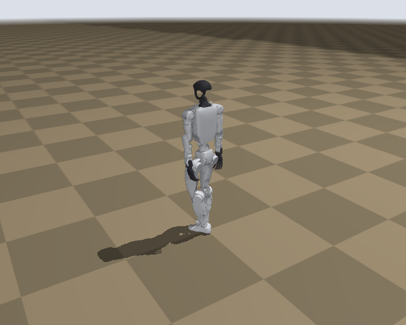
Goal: In place motions
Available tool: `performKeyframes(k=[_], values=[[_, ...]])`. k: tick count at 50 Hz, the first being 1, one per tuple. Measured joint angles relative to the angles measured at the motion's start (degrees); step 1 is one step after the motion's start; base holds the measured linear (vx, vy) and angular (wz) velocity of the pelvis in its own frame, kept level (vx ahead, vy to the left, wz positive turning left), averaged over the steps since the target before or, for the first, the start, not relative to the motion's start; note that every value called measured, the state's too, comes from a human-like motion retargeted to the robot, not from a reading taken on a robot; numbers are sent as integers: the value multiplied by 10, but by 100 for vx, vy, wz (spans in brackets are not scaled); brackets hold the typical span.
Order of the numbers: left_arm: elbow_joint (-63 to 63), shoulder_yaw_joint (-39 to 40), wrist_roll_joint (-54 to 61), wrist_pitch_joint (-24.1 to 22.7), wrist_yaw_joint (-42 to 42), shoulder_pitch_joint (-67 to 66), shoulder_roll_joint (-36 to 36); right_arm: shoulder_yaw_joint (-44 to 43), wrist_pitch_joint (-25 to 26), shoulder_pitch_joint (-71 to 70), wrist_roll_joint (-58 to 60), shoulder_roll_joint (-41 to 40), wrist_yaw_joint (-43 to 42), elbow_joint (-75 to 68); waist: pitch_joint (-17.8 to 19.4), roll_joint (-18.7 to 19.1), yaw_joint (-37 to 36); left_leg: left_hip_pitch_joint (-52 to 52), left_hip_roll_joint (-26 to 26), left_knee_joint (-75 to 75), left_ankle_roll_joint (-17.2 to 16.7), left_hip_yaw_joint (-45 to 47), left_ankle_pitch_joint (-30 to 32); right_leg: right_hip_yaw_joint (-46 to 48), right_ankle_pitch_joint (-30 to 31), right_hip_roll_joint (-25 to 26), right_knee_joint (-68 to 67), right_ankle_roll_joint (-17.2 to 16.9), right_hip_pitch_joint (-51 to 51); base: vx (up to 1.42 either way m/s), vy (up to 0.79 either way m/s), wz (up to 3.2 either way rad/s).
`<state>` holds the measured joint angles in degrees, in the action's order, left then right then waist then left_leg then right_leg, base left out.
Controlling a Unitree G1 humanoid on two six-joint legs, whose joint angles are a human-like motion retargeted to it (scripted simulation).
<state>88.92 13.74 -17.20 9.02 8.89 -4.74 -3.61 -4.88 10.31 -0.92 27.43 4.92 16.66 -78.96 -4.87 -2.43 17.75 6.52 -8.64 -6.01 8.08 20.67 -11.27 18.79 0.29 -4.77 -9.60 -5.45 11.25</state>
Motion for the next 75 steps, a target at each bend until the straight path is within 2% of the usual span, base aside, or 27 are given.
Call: performKeyframes(k=[2,3,6,8,9,10,12,15,17,22,28,32,40,45,48,50,52,53,55,56,59,63,65,66,68,71,75], values=[[8,0,7,0,-2,0,1,-2,-7,-2,-7,-2,10,8,-1,-7,-11,8,-5,-25,-9,-5,1,-15,5,-7,1,-6,6,9,9,-65],[11,-1,12,-2,-1,0,3,-3,-10,-2,-8,-3,15,13,-3,-11,-15,12,-15,-37,4,-22,4,-23,9,-11,3,-7,9,9,11,-95],[14,1,32,-1,1,5,10,-2,-12,-5,-1,-3,16,28,2,-24,-51,22,-47,-69,32,-146,33,-63,26,-14,9,-10,18,4,13,-167],[15,-1,43,-3,-3,12,13,5,-13,-9,3,-3,11,39,14,-29,-72,14,-61,-70,24,-231,42,-92,39,-13,7,-11,23,-5,14,-224],[14,-2,44,-4,-6,15,13,11,-14,-11,4,-3,9,44,20,-31,-84,14,-57,-63,21,-232,36,-113,45,-8,5,-8,27,-6,16,-283],[12,-5,45,-4,-10,18,13,19,-15,-14,6,-2,8,49,26,-34,-97,16,-50,-54,22,-215,27,-137,51,-1,2,-3,33,-7,15,-315],[7,-16,28,2,-10,18,9,33,-16,-21,7,-3,9,57,26,-36,-114,26,-18,-52,53,-28,0,-162,53,8,-5,6,54,-9,12,-317],[6,-40,-3,2,5,17,-4,56,-16,-25,1,-10,6,66,28,-20,-116,30,0,-29,48,17,3,-145,43,33,-10,36,72,-11,9,-218],[5,-72,-31,2,17,23,-20,53,-20,-28,-15,-14,-5,64,29,9,-26,3,16,-14,34,-7,-16,23,-8,-17,-27,61,67,-12,11,-7],[-4,-68,-84,9,14,6,-35,60,-19,-25,-18,-1,0,36,23,28,-84,-21,47,18,14,144,-48,299,-106,-57,-47,96,11,12,11,-341],[4,-25,-54,12,26,-28,-21,36,6,-35,5,24,-13,2,10,50,-109,-53,63,37,-30,285,-89,466,-128,-46,-48,90,-34,36,8,-340],[10,-10,-45,20,36,-32,-14,5,19,-49,-12,37,-8,-11,4,57,-82,-65,55,39,-57,358,-99,404,-25,-29,-24,100,-6,38,9,-267],[-28,-43,-71,23,45,23,-48,-82,26,-41,-101,48,-46,-29,13,99,21,-69,76,31,-87,388,-39,310,-9,28,29,111,22,30,13,-110],[-102,-50,-66,12,45,64,-80,-114,30,-16,-157,58,-55,-89,15,87,29,-88,89,-1,-99,402,4,272,-8,38,49,107,15,30,12,-50],[-150,-34,-36,2,42,66,-77,-113,41,-7,-147,59,-66,-129,0,53,9,-89,99,-70,-79,407,44,235,-15,14,43,104,17,38,6,-74],[-174,-15,10,-4,42,62,-64,-108,50,-4,-122,51,-75,-142,-16,13,3,-65,119,-179,-27,387,73,202,-19,-25,32,97,22,51,5,-71],[-181,0,50,-7,43,58,-53,-103,50,-2,-97,39,-66,-131,-16,-10,-3,-24,160,-312,35,319,86,174,-21,-36,29,94,16,43,-5,-121],[-181,9,74,-8,45,55,-49,-95,47,1,-82,31,-54,-119,-3,-12,-19,-7,196,-397,61,259,87,150,-26,-12,34,97,-5,51,-10,-183],[-175,20,97,-11,51,53,-38,-82,40,0,-60,19,-32,-88,13,-6,-21,43,193,-474,69,144,93,133,-12,16,59,104,-26,44,10,-139],[-168,25,97,-11,51,51,-31,-73,38,-4,-52,16,-25,-71,14,-8,-21,70,159,-477,69,102,101,124,-3,12,67,103,-26,19,30,-115],[-141,31,92,-9,36,45,-19,-41,26,-23,-36,4,-15,-21,24,-18,-36,116,87,-453,69,29,98,83,12,1,69,102,-26,17,35,-192],[-98,11,73,-5,24,42,-13,2,12,-58,-30,-10,5,46,61,-10,-58,110,99,-339,69,26,56,29,16,20,64,105,-35,14,32,-210],[-79,-4,54,-2,28,38,-7,19,6,-68,-31,-17,15,82,71,2,-60,104,64,-218,69,-9,65,11,24,23,69,97,-35,14,52,-169],[-72,-11,43,-2,28,35,-4,26,2,-70,-33,-20,17,97,74,11,-60,97,49,-152,61,-42,97,-3,26,32,70,95,-36,15,41,-160],[-63,-26,24,-1,28,25,-6,42,-8,-74,-41,-28,20,118,76,10,-60,94,41,-74,67,-110,106,-37,24,52,74,107,-41,19,3,-136],[-64,-34,2,-1,32,-4,2,74,-15,-79,-43,-36,16,110,51,23,-11,76,47,-77,68,15,72,-66,29,36,64,85,-24,18,43,-74],[-76,-24,-14,3,47,-3,-1,101,6,-97,-46,-53,-25,74,61,24,3,68,55,-77,54,29,63,-90,37,39,60,80,-17,-7,28,-139]])
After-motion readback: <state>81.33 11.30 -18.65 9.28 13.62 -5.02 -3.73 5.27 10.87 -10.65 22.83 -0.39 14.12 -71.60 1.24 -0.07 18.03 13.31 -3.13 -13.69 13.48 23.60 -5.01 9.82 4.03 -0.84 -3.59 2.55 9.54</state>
